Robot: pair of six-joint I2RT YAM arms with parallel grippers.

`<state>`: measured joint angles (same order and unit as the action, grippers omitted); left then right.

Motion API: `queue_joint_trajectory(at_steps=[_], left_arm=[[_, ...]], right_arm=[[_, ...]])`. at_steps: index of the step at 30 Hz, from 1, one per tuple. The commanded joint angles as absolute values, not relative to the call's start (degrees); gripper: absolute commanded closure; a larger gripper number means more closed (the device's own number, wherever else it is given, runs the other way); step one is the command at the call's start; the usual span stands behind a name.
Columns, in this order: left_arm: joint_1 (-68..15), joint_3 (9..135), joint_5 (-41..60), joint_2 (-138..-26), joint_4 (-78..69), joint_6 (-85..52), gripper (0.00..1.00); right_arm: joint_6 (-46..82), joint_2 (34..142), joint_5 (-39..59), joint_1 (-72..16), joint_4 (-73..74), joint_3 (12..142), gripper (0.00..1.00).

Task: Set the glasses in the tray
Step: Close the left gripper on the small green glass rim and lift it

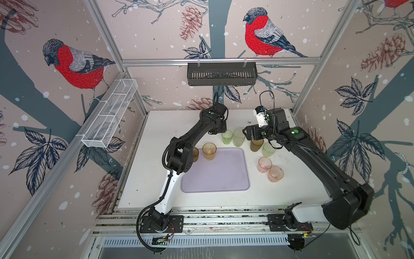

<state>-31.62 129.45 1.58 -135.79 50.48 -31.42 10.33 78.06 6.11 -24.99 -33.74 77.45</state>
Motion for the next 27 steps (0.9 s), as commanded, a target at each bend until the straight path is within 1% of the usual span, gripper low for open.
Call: queue_joint_trajectory(at_steps=[1,10,27], left_arm=[[-31.83,129.19,2.55,-136.08,51.05,-30.24,0.61],[-32.35,126.91,2.9,-136.08,49.4,-30.28,0.66],[-32.41,126.96,2.64,-137.26,49.75,-29.99,0.8]], right_arm=[[10.28,76.92,5.81,-25.04,-32.34,76.77,0.01],[10.63,76.63,5.61,-25.05,-32.27,76.89,0.01],[9.89,76.48,5.27,-25.07,-31.94,77.13,0.0]])
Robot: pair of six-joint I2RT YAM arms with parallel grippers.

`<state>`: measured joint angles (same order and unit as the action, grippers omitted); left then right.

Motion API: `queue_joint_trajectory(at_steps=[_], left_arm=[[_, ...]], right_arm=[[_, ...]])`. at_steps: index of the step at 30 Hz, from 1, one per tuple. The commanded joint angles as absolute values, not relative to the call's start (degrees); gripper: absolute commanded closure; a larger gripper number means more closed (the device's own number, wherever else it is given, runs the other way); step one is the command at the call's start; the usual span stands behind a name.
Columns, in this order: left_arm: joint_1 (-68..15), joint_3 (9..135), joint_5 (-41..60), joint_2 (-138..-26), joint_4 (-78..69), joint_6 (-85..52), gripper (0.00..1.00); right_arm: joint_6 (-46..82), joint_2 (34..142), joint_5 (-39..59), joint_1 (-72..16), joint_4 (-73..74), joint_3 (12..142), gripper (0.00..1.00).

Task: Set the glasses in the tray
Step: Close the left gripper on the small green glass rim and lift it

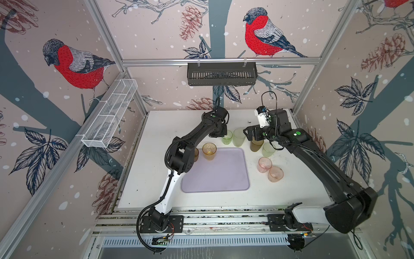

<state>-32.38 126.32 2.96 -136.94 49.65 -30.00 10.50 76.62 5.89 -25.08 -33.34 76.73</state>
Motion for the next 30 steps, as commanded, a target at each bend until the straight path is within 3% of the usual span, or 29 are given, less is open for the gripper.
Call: queue_joint_trajectory(at_steps=[1,30], left_arm=[[-32.41,126.94,2.7,-137.37,49.75,-30.1,0.81],[-32.46,127.5,-1.68,-131.92,53.47,-29.8,1.0]], right_arm=[[9.93,76.6,5.27,-25.05,-31.8,77.17,0.0],[9.73,74.57,3.62,-25.09,-31.18,75.68,0.01]])
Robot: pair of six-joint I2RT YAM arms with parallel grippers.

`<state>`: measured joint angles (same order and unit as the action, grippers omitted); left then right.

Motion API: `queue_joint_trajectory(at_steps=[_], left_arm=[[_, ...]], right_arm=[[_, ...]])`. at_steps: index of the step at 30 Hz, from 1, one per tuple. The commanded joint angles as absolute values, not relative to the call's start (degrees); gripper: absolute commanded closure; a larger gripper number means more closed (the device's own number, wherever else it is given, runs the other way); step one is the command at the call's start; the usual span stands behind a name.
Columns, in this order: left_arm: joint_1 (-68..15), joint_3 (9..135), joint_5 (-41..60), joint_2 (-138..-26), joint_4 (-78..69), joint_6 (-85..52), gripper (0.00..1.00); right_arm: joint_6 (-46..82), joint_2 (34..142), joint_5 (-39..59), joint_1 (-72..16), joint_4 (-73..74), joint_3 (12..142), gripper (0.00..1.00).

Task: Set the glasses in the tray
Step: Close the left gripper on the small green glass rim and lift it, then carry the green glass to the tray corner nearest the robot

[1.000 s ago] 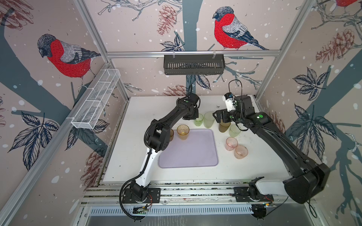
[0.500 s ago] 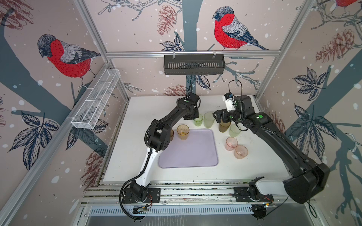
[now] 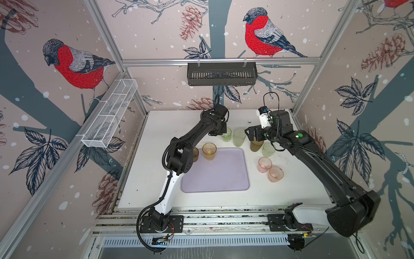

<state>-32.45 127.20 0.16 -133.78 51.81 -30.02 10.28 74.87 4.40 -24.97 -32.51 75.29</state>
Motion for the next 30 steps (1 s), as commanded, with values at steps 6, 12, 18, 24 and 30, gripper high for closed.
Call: queue_joint_trajectory(at_steps=[6,12,18,24,30], left_arm=[[-32.83,124.96,-3.77,-126.13,54.99,-29.19,1.0],[-33.35,119.7,-3.85,-117.82,56.33,-28.96,1.0],[-34.35,116.01,-5.45,-110.76,59.84,-29.64,1.0],[-34.78,108.46,-5.27,-102.7,60.44,-31.44,1.0],[-35.14,98.96,-2.8,-93.95,59.37,-34.73,1.0]], right_arm=[[9.53,74.39,2.85,-25.54,-31.4,76.11,0.01],[8.75,74.91,1.57,-26.14,-31.45,76.27,0.01],[8.66,75.23,2.33,-26.36,-32.34,77.77,0.01],[8.79,75.5,2.51,-27.22,-32.95,78.05,0.01],[9.27,76.26,3.07,-27.43,-33.57,78.55,0.01]])
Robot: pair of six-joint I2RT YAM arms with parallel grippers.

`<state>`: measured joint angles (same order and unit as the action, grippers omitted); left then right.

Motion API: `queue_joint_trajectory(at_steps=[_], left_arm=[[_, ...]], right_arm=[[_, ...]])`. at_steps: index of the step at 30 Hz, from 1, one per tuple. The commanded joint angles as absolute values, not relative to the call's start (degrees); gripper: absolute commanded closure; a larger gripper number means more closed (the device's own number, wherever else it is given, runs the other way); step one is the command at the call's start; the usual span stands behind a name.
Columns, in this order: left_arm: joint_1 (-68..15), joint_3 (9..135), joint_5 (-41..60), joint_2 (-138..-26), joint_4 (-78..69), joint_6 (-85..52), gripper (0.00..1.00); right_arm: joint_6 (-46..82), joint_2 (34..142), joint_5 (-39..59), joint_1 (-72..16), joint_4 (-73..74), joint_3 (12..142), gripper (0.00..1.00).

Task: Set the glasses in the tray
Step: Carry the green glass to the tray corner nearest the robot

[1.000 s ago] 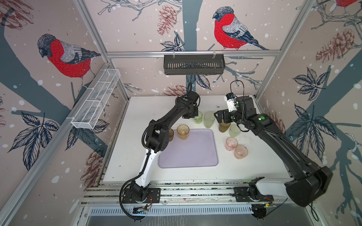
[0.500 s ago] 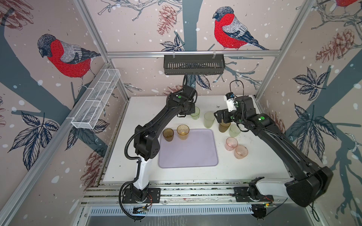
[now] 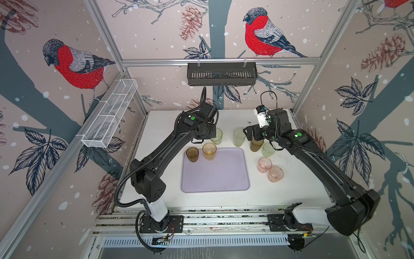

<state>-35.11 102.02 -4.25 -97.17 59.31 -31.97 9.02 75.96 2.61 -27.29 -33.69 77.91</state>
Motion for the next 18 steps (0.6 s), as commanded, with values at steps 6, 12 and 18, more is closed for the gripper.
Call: queue_joint_trajectory(at_steps=[6,12,18], left_arm=[[-35.72,90.18,-1.63,-86.51,60.03,-37.61,1.0],[-35.77,82.69,-1.8,-81.21,61.85,-37.99,1.0],[-35.7,77.09,-1.21,-78.38,62.02,-38.02,1.0]], right_arm=[[8.97,77.25,3.45,-27.82,-34.5,79.67,0.01],[8.98,77.92,2.11,-28.63,-34.89,79.39,0.01],[8.96,78.18,1.77,-29.07,-34.99,79.39,0.0]])
